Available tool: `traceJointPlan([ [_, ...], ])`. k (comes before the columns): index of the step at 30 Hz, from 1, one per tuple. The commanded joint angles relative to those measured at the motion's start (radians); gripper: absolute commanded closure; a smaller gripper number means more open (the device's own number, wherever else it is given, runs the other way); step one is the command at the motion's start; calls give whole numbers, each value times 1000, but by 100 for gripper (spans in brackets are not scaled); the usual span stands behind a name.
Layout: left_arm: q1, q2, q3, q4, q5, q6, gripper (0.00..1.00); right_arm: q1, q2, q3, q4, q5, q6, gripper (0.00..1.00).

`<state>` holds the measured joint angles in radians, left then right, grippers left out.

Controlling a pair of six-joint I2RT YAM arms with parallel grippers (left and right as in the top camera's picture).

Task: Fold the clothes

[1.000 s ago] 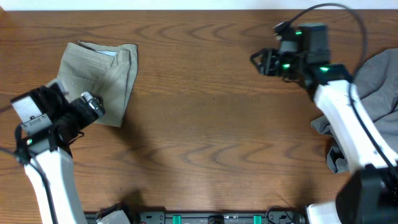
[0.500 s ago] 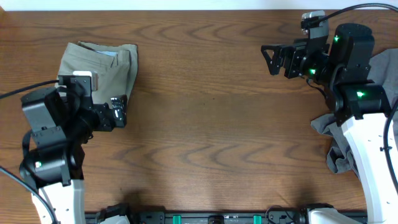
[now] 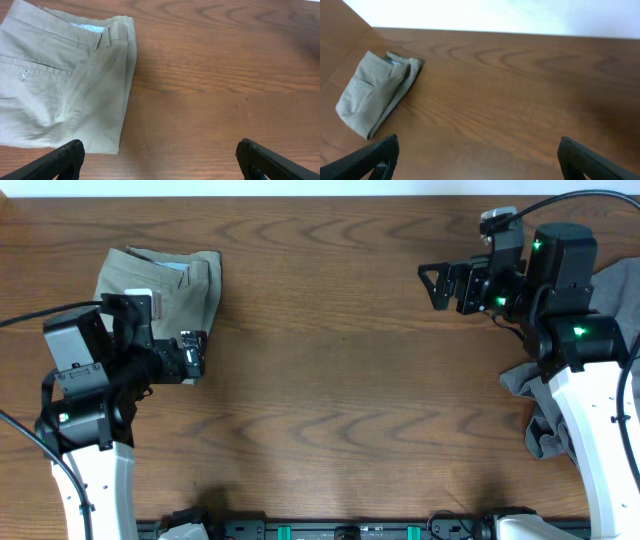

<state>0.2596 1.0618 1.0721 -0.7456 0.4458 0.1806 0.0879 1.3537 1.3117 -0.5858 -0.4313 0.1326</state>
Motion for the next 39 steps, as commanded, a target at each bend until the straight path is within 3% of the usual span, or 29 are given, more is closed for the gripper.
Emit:
traceJointPlan([
  [1, -4, 10, -4, -2, 14, -2, 2, -6, -12, 3, -9, -21, -10, 1],
  [5, -4, 14, -4, -2, 14, -2, 2, -16, -82, 3, 5, 47, -19, 1],
  [9, -4, 15, -4, -2, 14, -2, 2, -16, -193, -16, 2, 292, -37, 1],
  [15, -4, 16, -4, -2, 14, -2, 2, -16, -432, -239, 26, 546, -37, 1],
  [28, -4, 16, -4, -2, 14, -2, 2, -54, -1008, -1001, 373, 430, -33, 1],
  [39, -4, 16, -4, -2, 14, -2, 2, -28, -1348, -1260, 416, 427, -3, 1],
])
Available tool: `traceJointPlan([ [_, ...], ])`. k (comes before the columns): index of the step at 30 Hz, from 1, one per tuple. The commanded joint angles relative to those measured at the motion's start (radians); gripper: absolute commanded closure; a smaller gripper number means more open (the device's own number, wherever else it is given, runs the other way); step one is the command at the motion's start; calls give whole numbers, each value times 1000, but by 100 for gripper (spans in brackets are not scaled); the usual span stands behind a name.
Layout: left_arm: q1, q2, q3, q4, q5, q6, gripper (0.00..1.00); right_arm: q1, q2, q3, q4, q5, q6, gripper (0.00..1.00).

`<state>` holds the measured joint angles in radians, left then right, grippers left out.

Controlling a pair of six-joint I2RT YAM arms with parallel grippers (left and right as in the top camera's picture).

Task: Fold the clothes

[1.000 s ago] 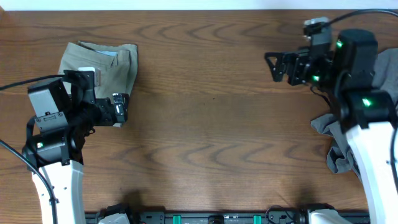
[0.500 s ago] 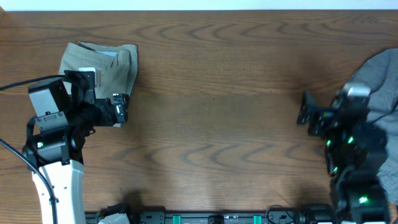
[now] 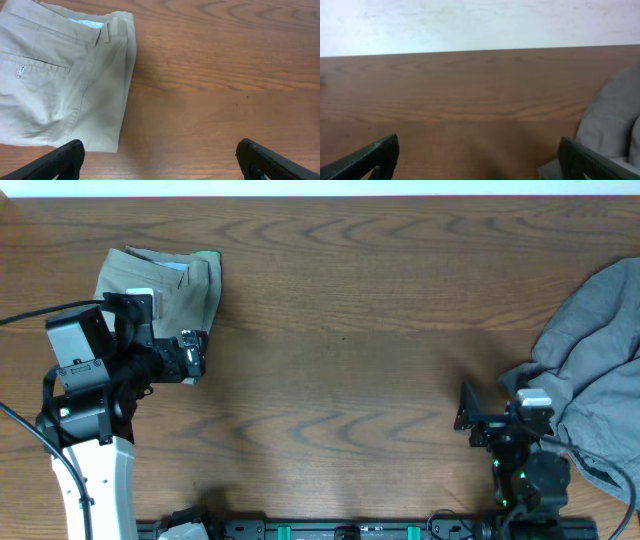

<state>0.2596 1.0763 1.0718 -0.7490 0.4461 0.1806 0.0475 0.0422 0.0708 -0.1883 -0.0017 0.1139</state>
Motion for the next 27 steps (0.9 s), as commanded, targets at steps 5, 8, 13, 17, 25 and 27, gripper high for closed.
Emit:
traceJointPlan([
  [5, -4, 1, -4, 2, 14, -2, 2, 40, -37, -26, 29, 2, 16, 1],
  [8, -4, 1, -4, 2, 14, -2, 2, 48, -37, -26, 29, -3, 16, 1],
  [13, -4, 1, -4, 2, 14, -2, 2, 48, -37, -26, 29, -3, 16, 1],
  [17, -4, 1, -4, 2, 14, -2, 2, 48, -37, -26, 29, -3, 16, 1],
  [25, -4, 1, -4, 2, 14, -2, 2, 48, -37, -26, 29, -3, 16, 1],
  [27, -4, 1, -4, 2, 14, -2, 2, 48, -37, -26, 29, -3, 16, 1],
])
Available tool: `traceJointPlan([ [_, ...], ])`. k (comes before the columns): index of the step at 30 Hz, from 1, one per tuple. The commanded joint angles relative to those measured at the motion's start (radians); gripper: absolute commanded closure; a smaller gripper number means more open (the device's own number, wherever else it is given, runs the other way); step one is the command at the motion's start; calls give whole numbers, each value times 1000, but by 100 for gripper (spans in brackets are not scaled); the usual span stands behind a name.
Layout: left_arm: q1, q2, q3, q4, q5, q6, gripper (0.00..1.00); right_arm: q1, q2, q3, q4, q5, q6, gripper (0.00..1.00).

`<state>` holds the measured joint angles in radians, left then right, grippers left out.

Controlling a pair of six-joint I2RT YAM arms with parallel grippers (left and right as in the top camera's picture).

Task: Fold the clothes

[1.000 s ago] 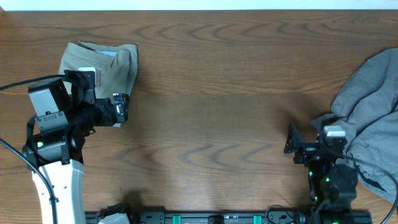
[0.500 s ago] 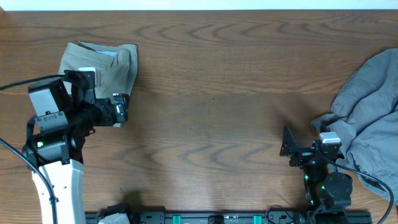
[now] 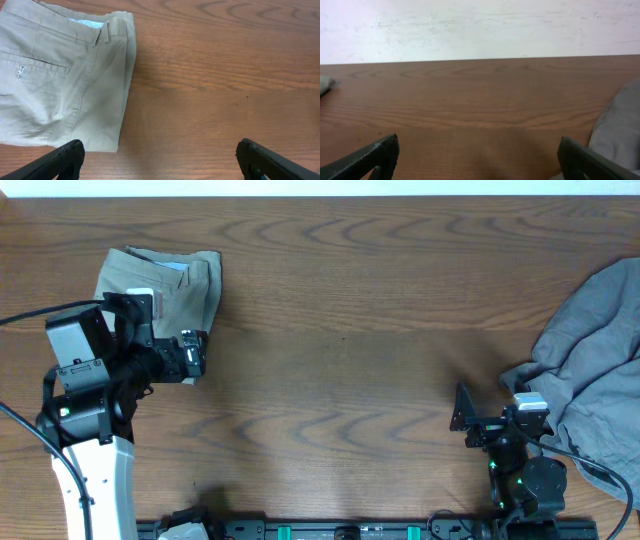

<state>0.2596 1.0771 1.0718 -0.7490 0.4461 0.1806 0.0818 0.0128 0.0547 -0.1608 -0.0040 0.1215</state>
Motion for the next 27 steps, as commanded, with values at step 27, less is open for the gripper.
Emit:
traceJointPlan([
  [27, -195, -736, -607, 391, -145, 4, 2, 14, -8, -10, 1, 0, 8, 1],
])
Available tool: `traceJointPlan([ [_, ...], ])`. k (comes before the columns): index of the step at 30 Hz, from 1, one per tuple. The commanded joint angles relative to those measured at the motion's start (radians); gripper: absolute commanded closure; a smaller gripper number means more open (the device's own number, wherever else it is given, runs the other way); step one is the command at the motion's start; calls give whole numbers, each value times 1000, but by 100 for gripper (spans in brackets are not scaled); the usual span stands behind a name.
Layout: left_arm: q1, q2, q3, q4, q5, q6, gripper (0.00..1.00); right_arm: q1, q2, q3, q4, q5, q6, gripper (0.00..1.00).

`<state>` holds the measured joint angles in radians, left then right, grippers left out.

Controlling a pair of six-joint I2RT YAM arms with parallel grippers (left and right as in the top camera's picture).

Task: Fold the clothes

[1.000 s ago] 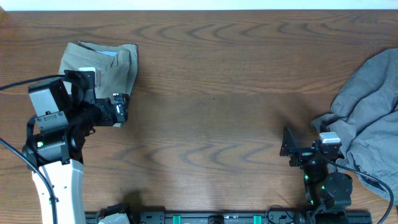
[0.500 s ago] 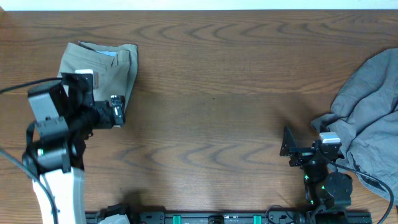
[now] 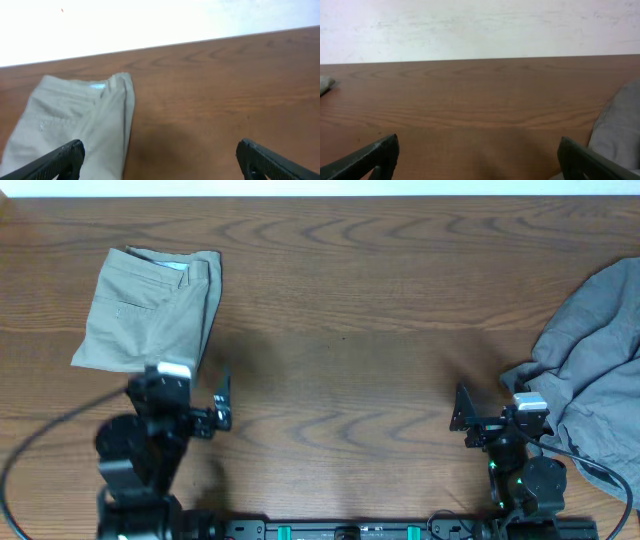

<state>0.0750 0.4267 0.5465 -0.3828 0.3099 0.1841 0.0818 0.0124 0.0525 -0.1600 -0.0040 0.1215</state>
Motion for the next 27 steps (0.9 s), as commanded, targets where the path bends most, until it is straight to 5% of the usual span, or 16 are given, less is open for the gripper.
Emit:
traceJointPlan([
  [1, -14, -121, -115, 30, -8, -3, 2, 14, -7, -8, 0, 0, 8, 1],
  [12, -68, -419, -333, 42, -44, -2, 2, 14, -7, -8, 0, 0, 8, 1],
  [27, -68, -420, -484, 189, -64, -2, 2, 14, -7, -8, 0, 0, 8, 1],
])
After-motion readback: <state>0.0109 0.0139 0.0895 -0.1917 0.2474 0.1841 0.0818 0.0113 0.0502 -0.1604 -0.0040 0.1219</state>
